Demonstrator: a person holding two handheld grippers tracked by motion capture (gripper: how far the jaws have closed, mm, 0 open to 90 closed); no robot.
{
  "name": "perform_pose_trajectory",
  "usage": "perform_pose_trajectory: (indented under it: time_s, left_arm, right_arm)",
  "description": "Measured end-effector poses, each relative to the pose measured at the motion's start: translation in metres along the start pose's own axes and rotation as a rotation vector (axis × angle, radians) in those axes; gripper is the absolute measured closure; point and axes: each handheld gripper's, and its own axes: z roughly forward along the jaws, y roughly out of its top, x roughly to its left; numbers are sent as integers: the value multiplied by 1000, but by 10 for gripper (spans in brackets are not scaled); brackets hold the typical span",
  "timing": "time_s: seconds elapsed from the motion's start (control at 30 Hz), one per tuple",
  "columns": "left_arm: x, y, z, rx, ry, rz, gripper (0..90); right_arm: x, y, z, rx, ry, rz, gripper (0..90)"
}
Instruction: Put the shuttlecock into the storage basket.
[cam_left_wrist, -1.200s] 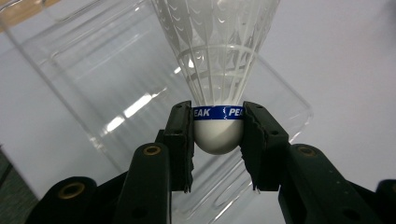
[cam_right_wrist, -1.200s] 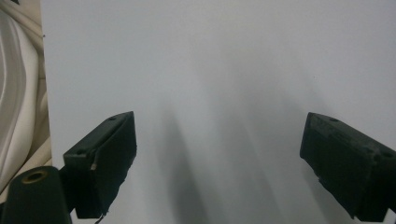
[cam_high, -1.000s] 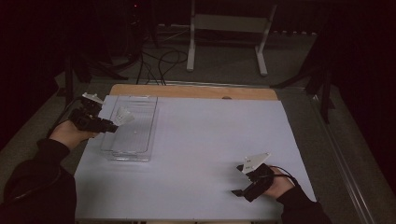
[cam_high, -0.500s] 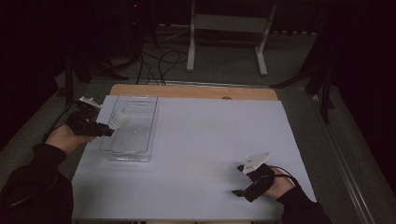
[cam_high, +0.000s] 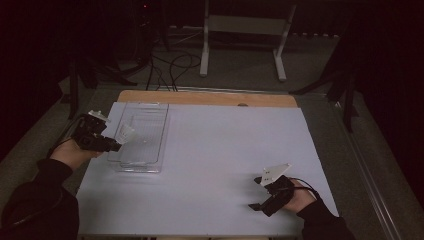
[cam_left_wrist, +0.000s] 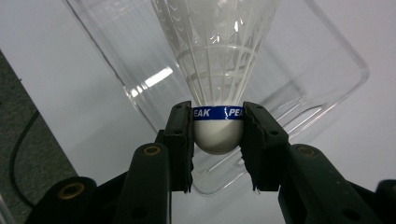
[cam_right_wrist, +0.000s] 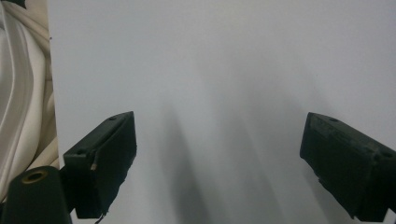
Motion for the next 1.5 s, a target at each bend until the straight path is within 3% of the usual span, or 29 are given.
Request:
perform_pose_trajectory:
  time_s: [0.53,0.77,0.9,1.13,1.23,1.5]
  left_arm:
    - [4,-8,21,37,13,7,658]
    - [4,-8,24,42,9,13,658]
    - [2,-8,27,57,13,26,658]
    - [1,-7,30,87,3,38,657]
    - [1,-5,29,78,5,22,648]
    - [-7,3,23,77,34,25,333]
  right_arm:
    - [2,-4,1,-24,11,3,107]
    - [5,-8,1,-39,11,5,106]
    - [7,-11,0,-45,-9,2,102]
    - [9,-13,0,-41,-1,0,102]
    - [9,-12,1,-38,1,-1,102]
    - [9,-12,0,-37,0,0,101]
